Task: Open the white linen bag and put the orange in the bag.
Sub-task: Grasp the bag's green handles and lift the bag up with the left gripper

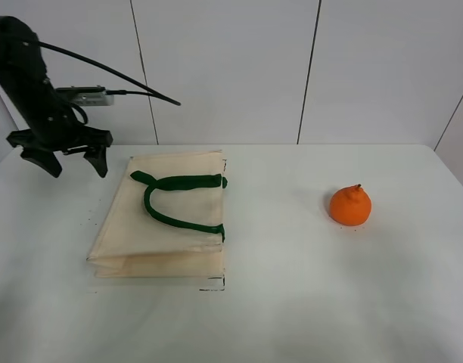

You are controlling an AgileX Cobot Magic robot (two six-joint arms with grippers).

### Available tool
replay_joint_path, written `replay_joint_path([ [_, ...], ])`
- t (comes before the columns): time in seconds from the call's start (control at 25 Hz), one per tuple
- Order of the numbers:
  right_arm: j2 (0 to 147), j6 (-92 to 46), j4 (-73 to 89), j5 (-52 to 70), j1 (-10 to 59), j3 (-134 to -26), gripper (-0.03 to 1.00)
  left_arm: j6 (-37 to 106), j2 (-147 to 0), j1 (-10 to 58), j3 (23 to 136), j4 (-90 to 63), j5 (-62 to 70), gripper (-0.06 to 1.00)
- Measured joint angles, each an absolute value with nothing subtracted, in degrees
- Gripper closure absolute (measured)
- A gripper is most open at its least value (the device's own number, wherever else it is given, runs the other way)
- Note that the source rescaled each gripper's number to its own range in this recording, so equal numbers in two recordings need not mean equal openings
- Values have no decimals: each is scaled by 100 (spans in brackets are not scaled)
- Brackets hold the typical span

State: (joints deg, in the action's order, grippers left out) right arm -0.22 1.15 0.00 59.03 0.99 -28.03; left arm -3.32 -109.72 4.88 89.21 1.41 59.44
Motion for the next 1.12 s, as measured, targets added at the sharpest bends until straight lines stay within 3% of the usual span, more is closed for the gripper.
replay_joint_path([
  [0.44,-22,115,0,5903,99,-2803,-3,-1219,-12573,1788,10574,95,6210,-6],
  [1.12,-22,115,0,5903,99,-2803,-3,-1353,-13762,1727,10805,74,5805,-6],
])
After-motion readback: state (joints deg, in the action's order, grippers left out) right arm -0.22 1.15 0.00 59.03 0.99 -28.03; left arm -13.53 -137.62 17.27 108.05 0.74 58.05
